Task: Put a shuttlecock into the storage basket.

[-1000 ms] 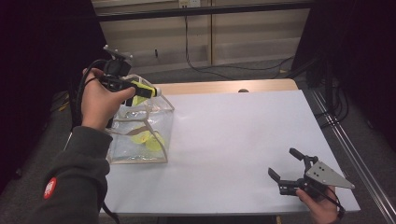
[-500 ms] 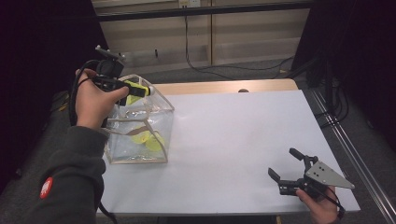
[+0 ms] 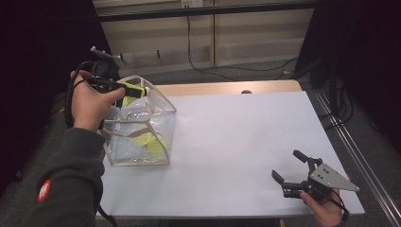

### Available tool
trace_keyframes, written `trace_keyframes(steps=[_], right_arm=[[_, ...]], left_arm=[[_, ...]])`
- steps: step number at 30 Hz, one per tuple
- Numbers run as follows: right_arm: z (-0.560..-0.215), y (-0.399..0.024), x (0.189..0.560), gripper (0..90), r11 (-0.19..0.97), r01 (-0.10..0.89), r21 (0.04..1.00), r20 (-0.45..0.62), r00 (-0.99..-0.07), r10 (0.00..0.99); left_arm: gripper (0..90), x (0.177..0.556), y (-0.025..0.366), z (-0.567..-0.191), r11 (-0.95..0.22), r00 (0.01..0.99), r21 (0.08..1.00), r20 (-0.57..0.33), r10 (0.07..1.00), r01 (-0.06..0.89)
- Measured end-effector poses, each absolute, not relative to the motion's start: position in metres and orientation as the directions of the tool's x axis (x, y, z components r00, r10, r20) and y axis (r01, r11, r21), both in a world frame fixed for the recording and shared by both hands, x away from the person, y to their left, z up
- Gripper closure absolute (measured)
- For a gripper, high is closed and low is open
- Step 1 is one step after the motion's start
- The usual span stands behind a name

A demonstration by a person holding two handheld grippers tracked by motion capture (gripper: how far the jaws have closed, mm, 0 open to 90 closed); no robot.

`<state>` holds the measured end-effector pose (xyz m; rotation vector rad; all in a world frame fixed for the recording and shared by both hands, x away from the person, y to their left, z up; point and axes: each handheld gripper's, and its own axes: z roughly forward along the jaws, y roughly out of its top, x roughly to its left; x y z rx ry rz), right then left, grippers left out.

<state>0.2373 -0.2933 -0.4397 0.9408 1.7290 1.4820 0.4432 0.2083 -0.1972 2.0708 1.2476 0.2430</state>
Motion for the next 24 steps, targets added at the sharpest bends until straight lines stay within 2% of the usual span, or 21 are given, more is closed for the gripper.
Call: trace_keyframes(steps=[24], right_arm=[[-0.44, -0.293, 0.237, 2.0, 0.098, 0.098, 0.99, -0.033, -0.52, 0.854]], left_arm=[[86.8, 0.451, 0.223, -0.205, -0.264, 0.465, 0.645, -0.161, 0.871, 0.717]])
